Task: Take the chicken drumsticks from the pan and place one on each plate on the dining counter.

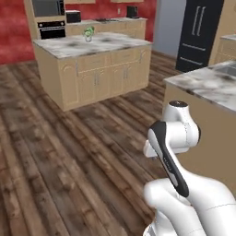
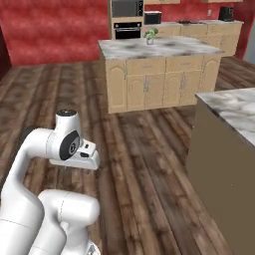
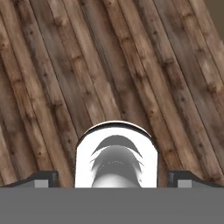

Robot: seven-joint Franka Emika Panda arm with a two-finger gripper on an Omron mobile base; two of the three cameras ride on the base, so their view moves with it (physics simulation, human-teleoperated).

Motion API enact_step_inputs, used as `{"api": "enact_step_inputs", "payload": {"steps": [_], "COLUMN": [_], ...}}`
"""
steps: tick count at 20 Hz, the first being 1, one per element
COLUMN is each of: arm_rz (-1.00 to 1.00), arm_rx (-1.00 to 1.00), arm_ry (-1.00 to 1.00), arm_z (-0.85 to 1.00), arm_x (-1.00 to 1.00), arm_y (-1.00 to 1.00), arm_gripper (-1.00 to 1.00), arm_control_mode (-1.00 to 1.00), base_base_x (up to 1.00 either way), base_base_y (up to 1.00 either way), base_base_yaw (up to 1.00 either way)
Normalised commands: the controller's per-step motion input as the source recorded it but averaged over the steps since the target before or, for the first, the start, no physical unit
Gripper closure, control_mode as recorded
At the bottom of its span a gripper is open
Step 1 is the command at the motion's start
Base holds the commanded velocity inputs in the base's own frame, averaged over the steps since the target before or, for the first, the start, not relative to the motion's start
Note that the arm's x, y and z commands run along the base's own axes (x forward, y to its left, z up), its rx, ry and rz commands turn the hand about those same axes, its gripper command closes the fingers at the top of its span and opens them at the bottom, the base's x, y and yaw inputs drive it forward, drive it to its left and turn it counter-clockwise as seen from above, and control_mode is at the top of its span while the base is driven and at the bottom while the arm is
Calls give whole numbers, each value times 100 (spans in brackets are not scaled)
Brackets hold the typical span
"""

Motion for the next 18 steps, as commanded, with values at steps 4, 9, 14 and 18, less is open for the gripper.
{"api": "enact_step_inputs", "payload": {"steps": [4, 9, 14, 18], "arm_rz": [0, 0, 0, 0], "arm_rx": [0, 0, 0, 0], "arm_ry": [0, 0, 0, 0], "arm_z": [0, 0, 0, 0], "arm_x": [0, 0, 0, 0], "arm_y": [0, 0, 0, 0], "arm_gripper": [-100, -100, -100, -100], "arm_control_mode": [100, 100, 100, 100], "base_base_x": [83, 83, 82, 82], "base_base_y": [64, 65, 66, 67], "base_base_yaw": [-38, -36, -35, -35]}}
